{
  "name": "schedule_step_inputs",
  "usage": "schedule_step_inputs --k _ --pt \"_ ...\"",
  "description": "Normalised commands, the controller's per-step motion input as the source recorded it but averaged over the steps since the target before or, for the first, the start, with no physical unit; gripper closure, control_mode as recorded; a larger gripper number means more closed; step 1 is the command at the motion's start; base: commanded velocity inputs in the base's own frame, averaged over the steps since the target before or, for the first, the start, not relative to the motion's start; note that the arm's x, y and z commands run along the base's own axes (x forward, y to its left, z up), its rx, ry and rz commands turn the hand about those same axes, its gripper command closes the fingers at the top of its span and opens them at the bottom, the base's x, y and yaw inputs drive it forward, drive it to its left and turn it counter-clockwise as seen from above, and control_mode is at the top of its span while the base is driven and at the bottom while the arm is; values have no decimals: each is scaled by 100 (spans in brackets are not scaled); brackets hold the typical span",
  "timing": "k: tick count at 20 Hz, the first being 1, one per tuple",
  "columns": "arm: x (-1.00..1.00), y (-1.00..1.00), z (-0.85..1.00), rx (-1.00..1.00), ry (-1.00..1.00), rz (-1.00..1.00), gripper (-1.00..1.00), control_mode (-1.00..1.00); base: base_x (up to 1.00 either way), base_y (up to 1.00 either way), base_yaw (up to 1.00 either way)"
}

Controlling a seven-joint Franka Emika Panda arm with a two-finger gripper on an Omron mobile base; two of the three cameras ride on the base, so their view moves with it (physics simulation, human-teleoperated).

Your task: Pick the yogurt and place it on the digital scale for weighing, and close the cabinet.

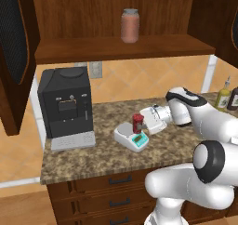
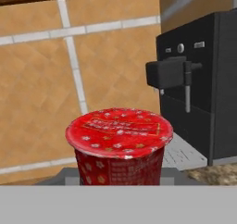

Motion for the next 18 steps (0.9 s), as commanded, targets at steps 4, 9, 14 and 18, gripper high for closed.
schedule_step_inputs --k 4,9,14,18 --pt "26 0 -16 0 -3 0 100 -100 0 0 0" --pt "29 0 -12 0 -1 0 100 -100 0 0 0" --pt "21 1 -20 0 -1 0 100 -100 0 0 0" --pt "8 3 -26 0 -7 0 100 -100 0 0 0"
